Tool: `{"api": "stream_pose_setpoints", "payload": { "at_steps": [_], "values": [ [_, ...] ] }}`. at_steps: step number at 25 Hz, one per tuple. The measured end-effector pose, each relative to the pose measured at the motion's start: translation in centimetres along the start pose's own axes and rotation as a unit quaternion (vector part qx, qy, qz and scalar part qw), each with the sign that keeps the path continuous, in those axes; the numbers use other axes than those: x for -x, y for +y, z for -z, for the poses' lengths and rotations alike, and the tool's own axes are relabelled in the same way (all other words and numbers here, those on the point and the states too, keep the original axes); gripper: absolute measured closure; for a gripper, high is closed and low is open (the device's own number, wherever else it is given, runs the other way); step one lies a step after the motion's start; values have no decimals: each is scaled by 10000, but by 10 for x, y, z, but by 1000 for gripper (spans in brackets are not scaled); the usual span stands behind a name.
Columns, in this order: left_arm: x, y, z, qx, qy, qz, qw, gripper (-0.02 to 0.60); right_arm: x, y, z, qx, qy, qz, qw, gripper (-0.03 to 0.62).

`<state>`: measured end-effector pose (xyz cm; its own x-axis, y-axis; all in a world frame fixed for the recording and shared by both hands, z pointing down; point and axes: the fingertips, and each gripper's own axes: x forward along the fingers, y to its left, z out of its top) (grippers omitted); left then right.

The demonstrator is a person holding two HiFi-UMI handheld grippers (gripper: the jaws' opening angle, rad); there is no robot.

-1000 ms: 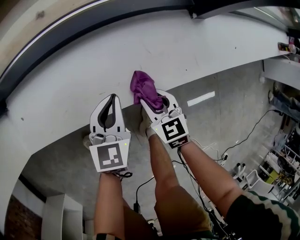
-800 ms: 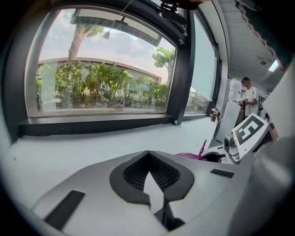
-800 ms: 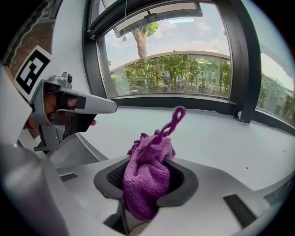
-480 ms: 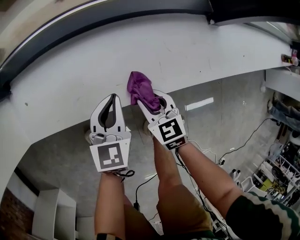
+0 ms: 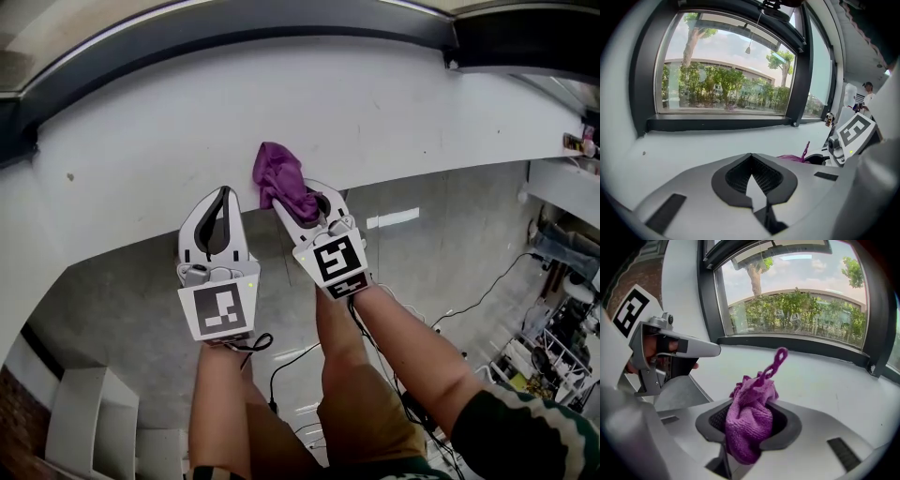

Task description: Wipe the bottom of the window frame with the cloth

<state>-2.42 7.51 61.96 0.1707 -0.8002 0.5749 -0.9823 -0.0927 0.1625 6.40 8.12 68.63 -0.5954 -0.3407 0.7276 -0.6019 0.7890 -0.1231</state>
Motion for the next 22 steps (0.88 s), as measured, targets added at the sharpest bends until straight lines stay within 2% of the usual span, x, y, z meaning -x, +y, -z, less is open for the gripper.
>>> {"api": "stream_pose_setpoints", "payload": {
  "at_steps": [11,22],
  "values": [
    [40,64,5,131,-92,-359,9992,577,-34,68,-24,256,170,-383,9988,441],
    [81,123,21,312,-128,-688,9971,577,-58,114,-42,373,247,-372,9983,441]
  ]
}}
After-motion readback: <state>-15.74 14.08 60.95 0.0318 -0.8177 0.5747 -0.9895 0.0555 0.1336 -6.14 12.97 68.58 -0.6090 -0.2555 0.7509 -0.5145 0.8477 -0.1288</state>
